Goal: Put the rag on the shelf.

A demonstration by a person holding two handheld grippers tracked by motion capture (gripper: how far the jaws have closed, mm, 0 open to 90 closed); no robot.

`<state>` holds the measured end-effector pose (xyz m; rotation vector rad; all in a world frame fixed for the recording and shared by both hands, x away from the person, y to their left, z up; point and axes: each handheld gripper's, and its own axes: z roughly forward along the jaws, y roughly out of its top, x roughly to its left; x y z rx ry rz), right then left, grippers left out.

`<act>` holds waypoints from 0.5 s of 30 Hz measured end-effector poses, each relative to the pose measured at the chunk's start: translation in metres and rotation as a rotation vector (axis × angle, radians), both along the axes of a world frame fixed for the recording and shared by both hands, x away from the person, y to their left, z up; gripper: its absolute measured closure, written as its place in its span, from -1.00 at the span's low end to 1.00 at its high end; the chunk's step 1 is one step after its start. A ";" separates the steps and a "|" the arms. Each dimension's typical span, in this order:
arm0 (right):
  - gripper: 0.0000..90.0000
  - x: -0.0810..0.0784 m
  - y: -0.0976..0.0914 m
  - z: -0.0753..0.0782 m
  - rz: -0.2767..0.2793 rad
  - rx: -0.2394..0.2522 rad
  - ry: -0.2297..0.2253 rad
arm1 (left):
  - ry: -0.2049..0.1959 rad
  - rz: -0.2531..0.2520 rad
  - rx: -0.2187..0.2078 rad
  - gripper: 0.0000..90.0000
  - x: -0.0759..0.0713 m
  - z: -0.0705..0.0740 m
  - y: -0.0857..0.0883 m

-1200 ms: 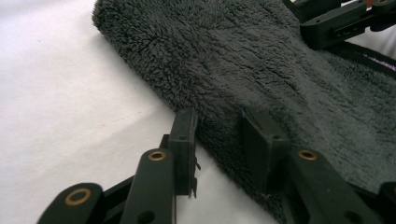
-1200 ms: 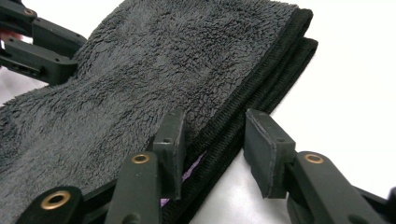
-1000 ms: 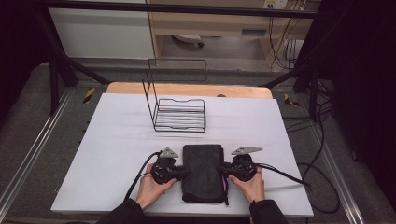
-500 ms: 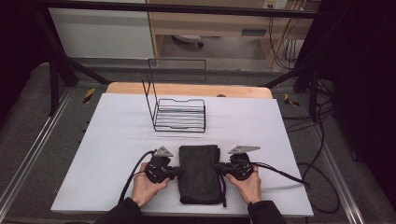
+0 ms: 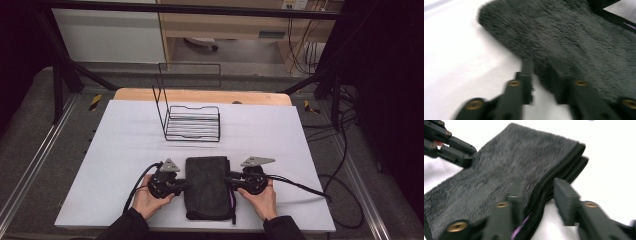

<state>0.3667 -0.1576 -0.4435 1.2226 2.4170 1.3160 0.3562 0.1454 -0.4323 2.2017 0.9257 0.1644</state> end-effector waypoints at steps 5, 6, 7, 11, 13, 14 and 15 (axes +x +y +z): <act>-0.33 -0.001 -0.006 0.007 0.006 -0.008 -0.081 | -0.021 0.058 -0.057 0.05 0.010 0.011 0.012; -0.33 -0.001 -0.006 0.007 0.006 -0.008 -0.081 | -0.021 0.068 -0.066 0.05 0.014 0.013 0.013; -0.38 0.000 -0.006 0.007 0.008 -0.012 -0.082 | -0.022 0.078 -0.074 0.02 0.017 0.015 0.014; -0.52 0.002 -0.008 0.006 0.000 0.006 -0.075 | -0.023 0.114 -0.077 -0.10 0.035 0.018 0.012; -0.61 0.003 -0.009 0.007 0.001 0.004 -0.072 | -0.007 0.129 -0.084 -0.11 0.044 0.016 0.008; -0.61 0.003 -0.009 0.007 0.001 0.004 -0.072 | -0.008 0.136 -0.092 -0.11 0.048 0.015 0.006; -0.65 0.003 -0.009 0.007 0.000 0.004 -0.070 | -0.018 0.143 -0.093 -0.10 0.052 0.013 0.004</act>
